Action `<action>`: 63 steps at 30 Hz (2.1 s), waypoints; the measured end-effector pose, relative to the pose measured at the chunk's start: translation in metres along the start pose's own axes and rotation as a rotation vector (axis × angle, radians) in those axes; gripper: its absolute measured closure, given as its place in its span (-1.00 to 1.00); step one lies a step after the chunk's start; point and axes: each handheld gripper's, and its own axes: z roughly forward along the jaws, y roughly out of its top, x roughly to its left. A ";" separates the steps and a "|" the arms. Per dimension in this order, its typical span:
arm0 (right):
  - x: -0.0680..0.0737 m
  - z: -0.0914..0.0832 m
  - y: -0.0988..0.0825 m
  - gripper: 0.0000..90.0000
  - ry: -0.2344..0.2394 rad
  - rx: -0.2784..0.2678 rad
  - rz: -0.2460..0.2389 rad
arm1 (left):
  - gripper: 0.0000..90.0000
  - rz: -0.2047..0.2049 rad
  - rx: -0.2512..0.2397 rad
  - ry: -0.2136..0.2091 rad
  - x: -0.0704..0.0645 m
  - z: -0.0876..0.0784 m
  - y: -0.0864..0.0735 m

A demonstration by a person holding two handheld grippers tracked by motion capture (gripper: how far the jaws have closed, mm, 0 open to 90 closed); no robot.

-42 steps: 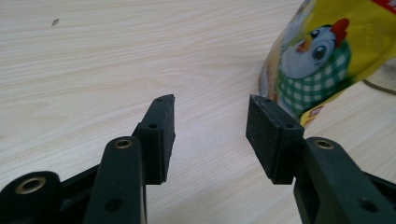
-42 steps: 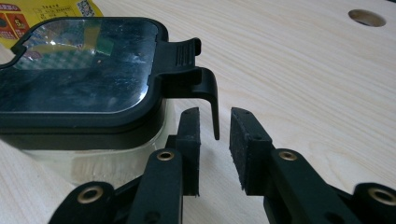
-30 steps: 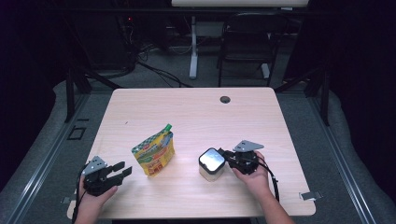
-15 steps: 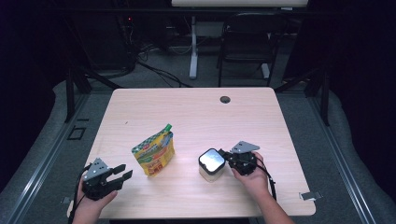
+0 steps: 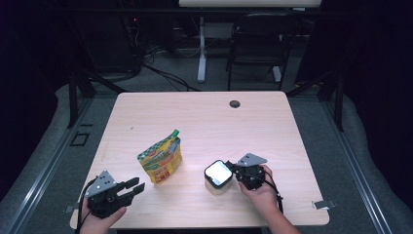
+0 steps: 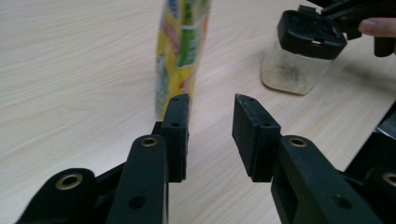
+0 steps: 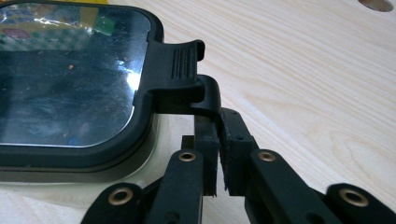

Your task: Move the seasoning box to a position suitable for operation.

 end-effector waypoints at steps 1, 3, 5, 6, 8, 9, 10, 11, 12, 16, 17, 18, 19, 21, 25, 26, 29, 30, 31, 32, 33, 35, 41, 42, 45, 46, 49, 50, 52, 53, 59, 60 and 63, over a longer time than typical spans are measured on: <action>0.003 0.000 0.000 0.92 0.005 -0.004 0.005 | 0.57 0.013 -0.003 -0.018 -0.006 0.003 0.001; 0.006 -0.001 0.001 0.92 0.005 0.004 0.005 | 0.59 0.033 0.005 -0.028 -0.012 0.009 0.004; 0.010 -0.001 0.001 0.92 0.006 0.006 0.010 | 0.63 0.050 0.020 -0.040 -0.018 0.016 0.007; 0.010 -0.001 0.001 0.92 0.006 0.006 0.010 | 0.64 0.050 0.020 -0.040 -0.018 0.016 0.007; 0.014 -0.002 0.002 0.91 0.001 0.016 0.010 | 0.65 0.060 0.030 -0.054 -0.023 0.024 0.010; 0.017 -0.004 0.003 0.90 0.008 0.030 0.018 | 0.66 0.070 0.035 -0.065 -0.028 0.031 0.014; 0.017 -0.004 0.003 0.90 0.016 0.031 0.025 | 0.67 0.078 0.029 -0.069 -0.031 0.035 0.016; 0.018 -0.006 0.003 0.89 0.018 0.043 0.030 | 0.68 0.079 0.032 -0.077 -0.033 0.038 0.018; 0.019 -0.007 0.003 0.89 0.025 0.050 0.038 | 0.70 0.079 0.027 -0.084 -0.035 0.042 0.020; 0.023 -0.013 0.000 0.87 0.034 0.059 0.053 | 0.78 0.099 0.033 -0.097 -0.043 0.058 0.027; 0.024 -0.014 -0.001 0.86 0.034 0.058 0.063 | 0.80 0.105 0.040 -0.099 -0.043 0.062 0.028; 0.024 -0.014 -0.001 0.86 0.034 0.058 0.063 | 0.83 0.105 0.040 -0.099 -0.043 0.062 0.028; 0.026 -0.017 -0.003 0.85 0.044 0.064 0.070 | 0.84 0.109 0.047 -0.101 -0.044 0.069 0.028; 0.028 -0.021 -0.005 0.84 0.047 0.069 0.068 | 0.87 0.108 0.052 -0.101 -0.044 0.073 0.026; 0.035 -0.026 -0.008 0.82 0.051 0.074 0.040 | 0.94 0.098 0.053 -0.113 -0.041 0.077 0.021; 0.035 -0.026 -0.008 0.82 0.051 0.074 0.040 | 0.96 0.098 0.053 -0.113 -0.041 0.077 0.021; 0.040 -0.028 -0.011 0.81 0.067 0.058 0.029 | 1.00 0.095 0.052 -0.123 -0.041 0.077 0.017; 0.040 -0.028 -0.011 0.81 0.074 0.054 0.038 | 1.00 0.095 0.052 -0.123 -0.041 0.077 0.017; 0.041 -0.027 -0.011 0.81 0.081 0.056 0.039 | 1.00 0.103 0.052 -0.126 -0.040 0.078 0.016; 0.042 -0.027 -0.010 0.81 0.091 0.053 0.048 | 1.00 0.103 0.053 -0.127 -0.040 0.078 0.015; 0.043 -0.027 -0.009 0.81 0.095 0.051 0.040 | 1.00 0.106 0.053 -0.128 -0.040 0.078 0.014; 0.045 -0.027 -0.009 0.78 0.100 0.049 0.029 | 1.00 0.109 0.055 -0.134 -0.041 0.078 0.013; 0.041 -0.035 -0.010 0.64 0.156 0.005 0.026 | 0.99 0.115 0.066 -0.130 -0.042 0.081 0.011; 0.041 -0.035 -0.010 0.64 0.156 0.005 0.026 | 0.99 0.114 0.067 -0.132 -0.042 0.082 0.010; 0.039 -0.042 -0.010 0.58 0.179 0.004 0.015 | 0.97 0.116 0.072 -0.146 -0.041 0.083 0.010; 0.039 -0.047 -0.010 0.55 0.168 -0.005 0.000 | 0.93 0.116 0.071 -0.147 -0.041 0.083 0.009; 0.038 -0.053 -0.008 0.50 0.155 -0.030 0.012 | 0.87 0.114 0.070 -0.149 -0.041 0.083 0.009; 0.038 -0.053 -0.008 0.50 0.155 -0.030 0.012 | 0.86 0.114 0.070 -0.149 -0.041 0.083 0.009; 0.036 -0.056 -0.009 0.48 0.159 -0.041 0.026 | 0.87 0.102 0.072 -0.155 -0.040 0.083 0.008; 0.034 -0.058 -0.009 0.47 0.144 -0.051 0.031 | 0.86 0.100 0.072 -0.154 -0.039 0.083 0.008; 0.023 -0.063 -0.004 0.45 0.154 -0.070 0.086 | 0.72 0.073 0.057 -0.161 -0.038 0.084 0.010; 0.023 -0.063 -0.004 0.45 0.154 -0.070 0.086 | 0.68 0.073 0.057 -0.161 -0.038 0.084 0.010; 0.015 -0.066 0.003 0.37 0.163 -0.059 0.104 | 0.59 0.063 0.059 -0.175 -0.039 0.085 0.011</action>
